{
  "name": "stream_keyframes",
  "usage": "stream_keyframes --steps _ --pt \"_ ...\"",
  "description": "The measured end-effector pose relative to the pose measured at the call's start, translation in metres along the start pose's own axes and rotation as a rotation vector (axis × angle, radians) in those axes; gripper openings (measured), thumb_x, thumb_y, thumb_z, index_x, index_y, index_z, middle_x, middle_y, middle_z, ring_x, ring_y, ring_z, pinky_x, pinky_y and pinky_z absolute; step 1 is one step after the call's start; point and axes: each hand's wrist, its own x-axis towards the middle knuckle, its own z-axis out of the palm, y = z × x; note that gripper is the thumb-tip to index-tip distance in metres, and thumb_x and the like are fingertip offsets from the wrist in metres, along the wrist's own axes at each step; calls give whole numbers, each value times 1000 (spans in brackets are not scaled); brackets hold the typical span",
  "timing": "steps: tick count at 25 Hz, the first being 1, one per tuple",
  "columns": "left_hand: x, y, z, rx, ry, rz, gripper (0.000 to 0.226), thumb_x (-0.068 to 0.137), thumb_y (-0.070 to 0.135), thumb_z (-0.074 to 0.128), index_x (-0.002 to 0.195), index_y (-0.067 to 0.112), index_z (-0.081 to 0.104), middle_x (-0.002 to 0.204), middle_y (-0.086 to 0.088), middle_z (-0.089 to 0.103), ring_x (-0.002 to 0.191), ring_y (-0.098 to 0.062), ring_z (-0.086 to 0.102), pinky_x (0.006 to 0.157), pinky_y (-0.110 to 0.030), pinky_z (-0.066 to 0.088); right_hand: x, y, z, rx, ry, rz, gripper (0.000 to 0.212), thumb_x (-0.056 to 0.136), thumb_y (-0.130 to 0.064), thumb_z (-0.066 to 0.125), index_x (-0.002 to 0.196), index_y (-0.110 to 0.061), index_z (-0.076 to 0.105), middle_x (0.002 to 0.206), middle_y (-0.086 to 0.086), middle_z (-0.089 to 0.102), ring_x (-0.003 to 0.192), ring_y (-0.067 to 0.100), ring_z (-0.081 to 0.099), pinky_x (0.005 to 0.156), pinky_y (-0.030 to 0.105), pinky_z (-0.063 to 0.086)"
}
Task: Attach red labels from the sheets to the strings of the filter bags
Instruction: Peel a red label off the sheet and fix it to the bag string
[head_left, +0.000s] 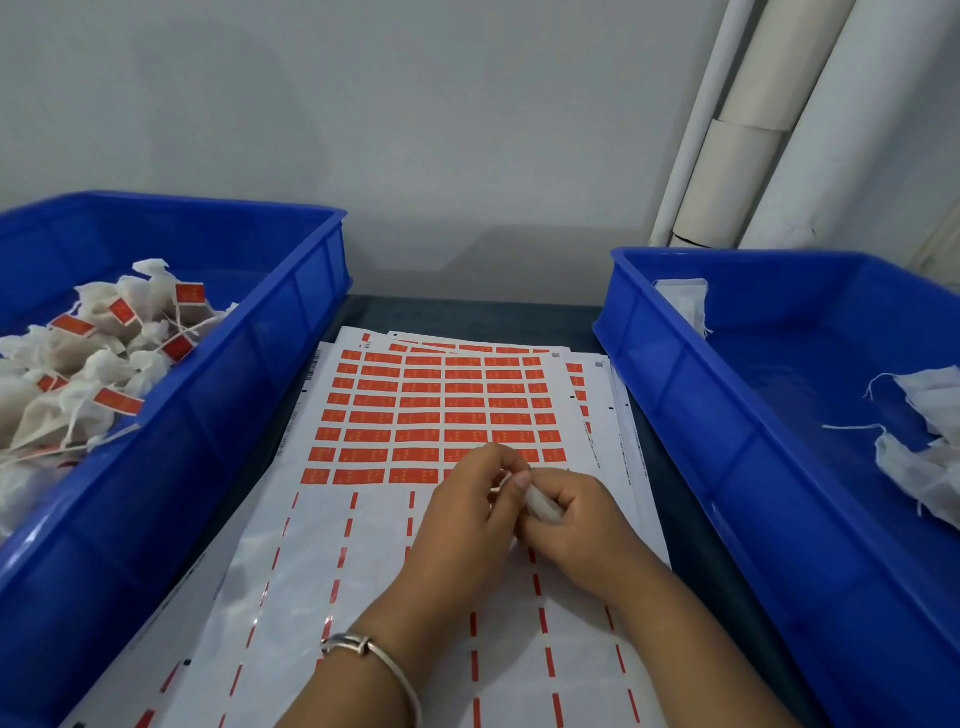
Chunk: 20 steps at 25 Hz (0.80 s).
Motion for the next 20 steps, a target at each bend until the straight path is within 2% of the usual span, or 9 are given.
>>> stream_keyframes --steps 3,5,7,8,9,11,14,17,20 --pt "-2 -1 2 13 4 -41 12 95 33 47 86 40 50 85 21 56 85 6 54 69 -14 51 -1 -2 1 38 -33 -33 10 81 -26 59 83 -32 67 87 -12 69 85 9 65 76 15 53" --pt "-1 1 1 -1 10 -71 13 95 32 47 84 38 49 82 20 57 82 6 54 64 -11 47 -1 -2 1 32 -34 -38 10 79 -26 58 83 -29 67 85 -10 69 84 11 65 75 20 55" --pt "0 3 -1 -26 13 -119 14 96 29 47 82 34 50 80 17 58 78 0 57 60 -9 44 -1 -2 0 9 -13 -44 11 77 -25 59 82 -20 68 79 -3 67 78 17 63 72 31 57" --pt "1 4 -1 -45 11 -146 15 96 28 47 82 32 50 80 14 59 76 -4 58 59 -9 43 -1 -1 0 4 3 -43 8 77 -25 61 82 -21 66 77 -4 65 76 16 61 68 32 57" --pt "1 5 -2 -66 9 -172 15 96 26 46 82 30 51 80 12 59 75 -6 59 58 -9 43 -1 -2 0 13 21 -36 6 77 -24 64 83 -26 63 77 -8 64 76 12 61 64 27 55" --pt "2 7 -4 -119 9 -225 14 96 25 46 85 25 54 83 7 61 77 -10 59 61 -11 47 -1 -2 0 47 67 -12 23 79 -20 70 86 -36 55 81 -15 63 78 3 62 62 18 52" --pt "3 9 -6 -253 18 -317 15 96 25 48 89 21 60 88 1 65 82 -16 63 74 -25 54 -1 -4 4 85 143 6 33 76 -23 68 90 -48 53 90 -22 63 87 -4 60 61 12 51" --pt "3 10 -8 -313 34 -396 16 95 27 50 90 20 63 90 -1 67 84 -18 64 79 -30 55 -3 -9 10 68 194 -32 27 75 -31 64 90 -52 57 93 -32 61 93 -10 57 63 4 46" --pt "4 10 -8 -316 43 -438 17 95 27 50 87 21 64 87 -1 67 81 -18 63 71 -24 54 -3 -8 12 41 226 -60 28 85 -20 66 85 -48 63 94 -33 62 96 -11 56 67 0 43"
